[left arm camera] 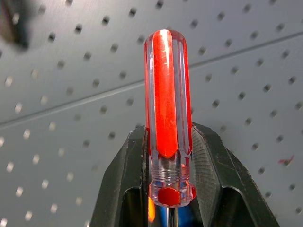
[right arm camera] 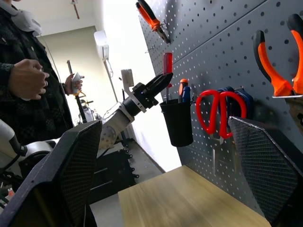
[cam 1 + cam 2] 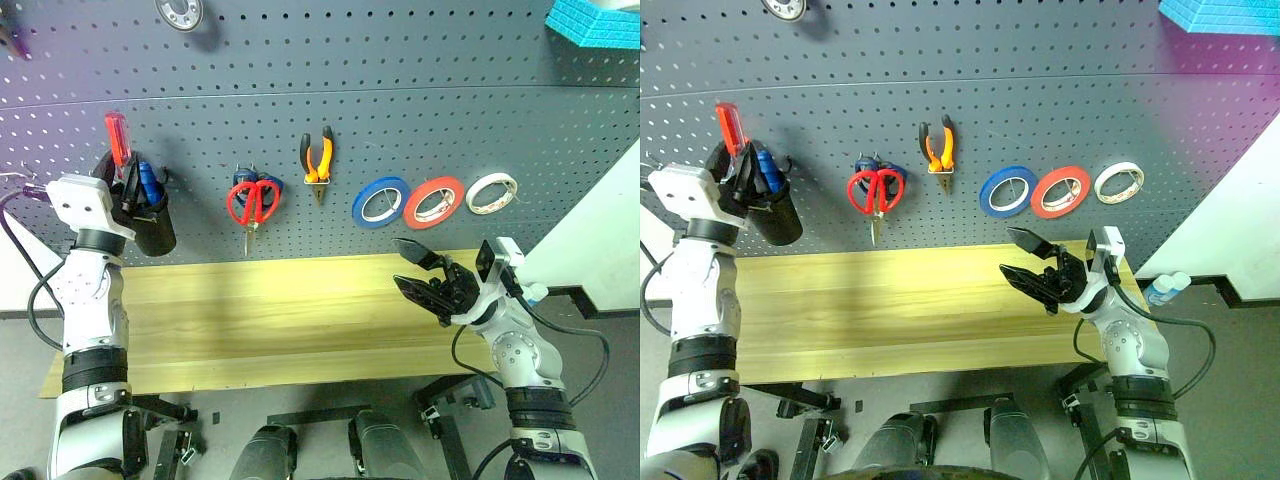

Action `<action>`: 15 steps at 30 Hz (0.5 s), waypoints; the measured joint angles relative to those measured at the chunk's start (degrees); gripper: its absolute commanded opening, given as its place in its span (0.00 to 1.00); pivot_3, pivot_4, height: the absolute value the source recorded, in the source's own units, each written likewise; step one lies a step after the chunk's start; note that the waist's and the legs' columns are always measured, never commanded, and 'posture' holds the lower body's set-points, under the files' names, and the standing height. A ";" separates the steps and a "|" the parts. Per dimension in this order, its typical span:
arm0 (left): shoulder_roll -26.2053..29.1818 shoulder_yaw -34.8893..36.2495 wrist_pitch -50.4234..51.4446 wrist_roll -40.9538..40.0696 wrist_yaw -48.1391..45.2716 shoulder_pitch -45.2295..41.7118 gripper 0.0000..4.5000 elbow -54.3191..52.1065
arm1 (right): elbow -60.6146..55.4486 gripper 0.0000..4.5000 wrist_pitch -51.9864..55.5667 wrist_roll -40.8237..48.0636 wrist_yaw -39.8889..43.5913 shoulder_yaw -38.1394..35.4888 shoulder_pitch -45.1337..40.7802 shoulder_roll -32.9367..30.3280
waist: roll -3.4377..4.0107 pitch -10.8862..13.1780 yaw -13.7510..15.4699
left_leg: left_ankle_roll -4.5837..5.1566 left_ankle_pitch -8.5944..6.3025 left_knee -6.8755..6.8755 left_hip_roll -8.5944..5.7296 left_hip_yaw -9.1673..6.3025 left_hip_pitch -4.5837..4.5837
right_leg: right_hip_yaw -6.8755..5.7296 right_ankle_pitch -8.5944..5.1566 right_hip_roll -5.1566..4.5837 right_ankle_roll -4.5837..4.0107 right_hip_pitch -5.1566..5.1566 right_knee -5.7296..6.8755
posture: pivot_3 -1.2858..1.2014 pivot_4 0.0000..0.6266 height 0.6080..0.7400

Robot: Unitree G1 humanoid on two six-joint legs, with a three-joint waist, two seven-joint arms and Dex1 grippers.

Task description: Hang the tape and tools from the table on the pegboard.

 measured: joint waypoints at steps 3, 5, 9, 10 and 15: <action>0.00 0.00 -0.01 -0.01 0.56 -0.01 0.36 0.94 | 0.00 1.00 0.07 0.00 -0.02 -0.01 0.32 -0.45 | 0.01 0.01 -0.02 | 0.01 -0.01 -0.01 0.00 0.00 0.00 | 0.00 0.00 0.00 0.00 0.00 -0.01 | 0.48 0.25 1.00; -0.02 0.01 0.01 -0.19 0.63 -0.01 0.50 1.53 | 0.00 1.00 0.06 -0.01 -0.04 -0.01 0.38 -0.69 | 0.02 0.02 -0.01 | 0.01 -0.01 -0.01 0.00 0.00 0.00 | 0.00 0.00 0.00 0.00 0.00 -0.01 | 0.48 0.25 1.00; -0.07 0.02 0.06 -0.69 0.43 -0.01 0.80 1.70 | 0.00 1.00 0.06 -0.02 -0.06 -0.01 0.38 -0.82 | 0.02 0.02 0.06 | 0.01 -0.01 -0.01 0.00 -0.01 0.00 | 0.00 0.00 -0.01 0.00 0.01 -0.02 | 0.48 0.25 1.00; -0.12 0.03 0.08 -0.82 0.49 0.00 0.88 1.70 | 0.00 1.00 0.06 -0.02 -0.08 -0.01 0.38 -0.82 | 0.02 0.02 0.06 | 0.01 -0.01 -0.01 0.00 -0.01 0.00 | 0.00 0.00 -0.01 0.00 0.01 -0.02 | 0.48 0.25 1.00; -1.01 0.49 0.37 -1.70 0.57 0.15 0.99 0.55 | 0.00 1.00 0.06 -0.06 -0.07 0.00 0.38 -0.84 | 0.03 0.03 0.12 | 0.01 -0.01 -0.01 0.00 -0.02 0.00 | 0.01 0.00 -0.01 0.00 0.02 -0.02 | 0.49 0.25 1.00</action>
